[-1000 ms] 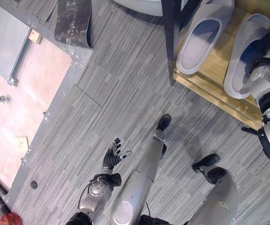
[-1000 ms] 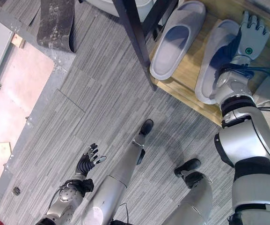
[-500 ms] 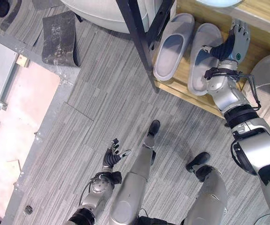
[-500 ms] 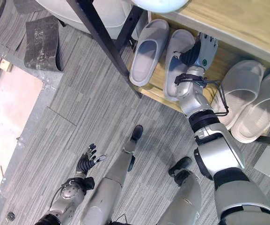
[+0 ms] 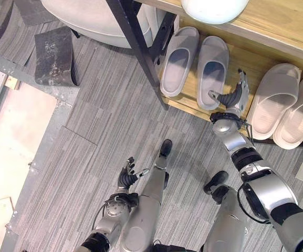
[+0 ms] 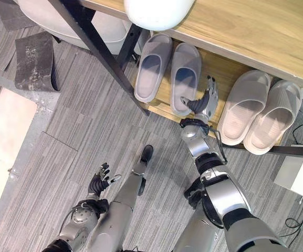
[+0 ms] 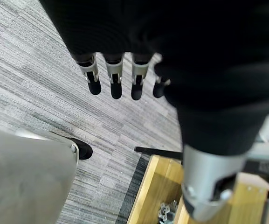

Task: Arrange the slippers neatly on the shoe rack.

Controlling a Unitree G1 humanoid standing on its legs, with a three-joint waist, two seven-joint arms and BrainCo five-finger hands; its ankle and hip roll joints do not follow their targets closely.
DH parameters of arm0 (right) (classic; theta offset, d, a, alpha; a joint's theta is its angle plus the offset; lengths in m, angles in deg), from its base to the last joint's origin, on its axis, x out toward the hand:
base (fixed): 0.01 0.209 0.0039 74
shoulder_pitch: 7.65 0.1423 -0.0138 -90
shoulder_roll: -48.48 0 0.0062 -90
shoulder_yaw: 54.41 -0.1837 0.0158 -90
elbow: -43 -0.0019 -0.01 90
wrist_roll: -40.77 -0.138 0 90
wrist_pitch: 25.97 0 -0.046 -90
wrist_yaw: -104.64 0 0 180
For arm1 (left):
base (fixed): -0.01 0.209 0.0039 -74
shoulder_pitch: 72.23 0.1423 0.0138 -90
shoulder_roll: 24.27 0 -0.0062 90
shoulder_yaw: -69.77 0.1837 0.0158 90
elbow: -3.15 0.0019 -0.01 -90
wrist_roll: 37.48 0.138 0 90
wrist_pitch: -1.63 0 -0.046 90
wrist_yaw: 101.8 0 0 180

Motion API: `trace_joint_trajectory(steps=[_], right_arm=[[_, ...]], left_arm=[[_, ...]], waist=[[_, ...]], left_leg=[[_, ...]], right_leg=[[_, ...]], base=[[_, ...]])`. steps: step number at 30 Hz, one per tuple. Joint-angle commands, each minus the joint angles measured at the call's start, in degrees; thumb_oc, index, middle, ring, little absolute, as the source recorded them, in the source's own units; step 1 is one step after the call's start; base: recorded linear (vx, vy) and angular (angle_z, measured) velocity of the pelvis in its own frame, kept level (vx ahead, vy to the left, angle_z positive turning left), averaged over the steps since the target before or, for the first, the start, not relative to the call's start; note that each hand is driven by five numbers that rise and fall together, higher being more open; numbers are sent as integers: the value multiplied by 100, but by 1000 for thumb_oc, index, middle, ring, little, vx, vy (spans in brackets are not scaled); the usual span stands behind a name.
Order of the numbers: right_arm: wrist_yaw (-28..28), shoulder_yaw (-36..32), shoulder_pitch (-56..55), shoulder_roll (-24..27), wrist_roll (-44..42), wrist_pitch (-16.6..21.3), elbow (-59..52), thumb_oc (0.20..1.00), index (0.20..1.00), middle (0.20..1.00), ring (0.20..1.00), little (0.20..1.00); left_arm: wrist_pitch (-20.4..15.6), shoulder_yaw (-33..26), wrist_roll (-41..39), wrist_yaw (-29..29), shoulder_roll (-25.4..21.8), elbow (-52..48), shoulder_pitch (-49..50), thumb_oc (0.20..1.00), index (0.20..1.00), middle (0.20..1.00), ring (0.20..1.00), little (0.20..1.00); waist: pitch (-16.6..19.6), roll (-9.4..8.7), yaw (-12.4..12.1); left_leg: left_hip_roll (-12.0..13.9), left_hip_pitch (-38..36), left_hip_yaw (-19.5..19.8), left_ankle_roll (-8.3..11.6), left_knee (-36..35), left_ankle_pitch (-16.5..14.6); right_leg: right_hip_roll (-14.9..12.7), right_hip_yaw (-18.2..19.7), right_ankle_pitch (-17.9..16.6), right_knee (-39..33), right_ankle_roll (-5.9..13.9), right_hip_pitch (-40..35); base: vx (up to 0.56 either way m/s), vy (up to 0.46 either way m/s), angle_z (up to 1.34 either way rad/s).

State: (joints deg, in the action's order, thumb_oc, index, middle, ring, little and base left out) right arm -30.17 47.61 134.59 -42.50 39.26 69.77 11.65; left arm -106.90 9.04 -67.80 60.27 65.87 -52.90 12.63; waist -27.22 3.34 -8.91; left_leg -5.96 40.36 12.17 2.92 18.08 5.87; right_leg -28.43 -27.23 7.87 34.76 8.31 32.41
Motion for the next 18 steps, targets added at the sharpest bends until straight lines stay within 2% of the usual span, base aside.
trace_joint_trajectory(steps=[1, 2, 3, 4, 8, 13, 18], right_arm=[[-208, -229, 277, 159, -834, 406, 202, 1000, 1000, 1000, 1000, 1000], [-341, -328, 295, 47, -1203, 508, 339, 1000, 1000, 1000, 1000, 1000], [-537, -518, 320, -211, -1980, 697, 485, 1000, 1000, 1000, 1000, 1000], [-553, -518, 326, -208, -2001, 708, 499, 1000, 1000, 1000, 1000, 1000], [-1342, -325, 351, -816, -2948, 853, 523, 1000, 1000, 1000, 1000, 1000], [-1869, 182, 354, -1195, -2992, 817, -23, 1000, 1000, 1000, 1000, 1000], [-2047, 403, 401, -1278, -2958, 780, -352, 1000, 1000, 1000, 1000, 1000]], left_arm=[[-109, 179, 171, -20, -68, -21, -226, 1000, 1000, 1000, 1000, 1000], [-90, 190, 178, -20, -75, -23, -234, 1000, 1000, 1000, 1000, 1000], [-44, 207, 181, -24, -80, -11, -267, 1000, 1000, 1000, 1000, 1000], [-43, 206, 180, -24, -85, -12, -267, 1000, 1000, 1000, 1000, 1000], [36, 155, 256, 78, -90, 94, -339, 1000, 1000, 1000, 1000, 1000], [40, 39, 225, 181, -140, -23, -328, 1000, 1000, 1000, 1000, 1000], [75, -12, 201, 242, -154, -83, -255, 1000, 1000, 1000, 1000, 1000]], waist=[[-105, 106, -292], [-109, 126, -326], [-119, 159, -388], [-120, 154, -390], [-111, 178, -545], [-66, 148, -633], [-18, 82, -638]], left_leg=[[-185, -391, 25, -180, 438, -1067], [-192, -398, 31, -182, 434, -1069], [-202, -419, 46, -189, 421, -1068], [-201, -422, 45, -188, 420, -1069], [-214, -482, 53, -190, 366, -1049], [-213, -547, 47, -202, 383, -1059], [-204, -636, 38, -207, 385, -1076]], right_leg=[[48, -204, -204, -303, 284, -71], [42, -212, -203, -302, 289, -80], [47, -208, -206, -306, 295, -96], [48, -208, -206, -308, 296, -99], [72, -212, -228, -367, 288, -143], [99, -132, -270, -394, 267, -184], [126, -107, -310, -443, 264, -266]], base=[[0, 0, 0], [0, 0, 0], [0, 0, 0], [0, 0, 0], [0, 0, 0], [4, -1, 1], [4, -1, 1]])
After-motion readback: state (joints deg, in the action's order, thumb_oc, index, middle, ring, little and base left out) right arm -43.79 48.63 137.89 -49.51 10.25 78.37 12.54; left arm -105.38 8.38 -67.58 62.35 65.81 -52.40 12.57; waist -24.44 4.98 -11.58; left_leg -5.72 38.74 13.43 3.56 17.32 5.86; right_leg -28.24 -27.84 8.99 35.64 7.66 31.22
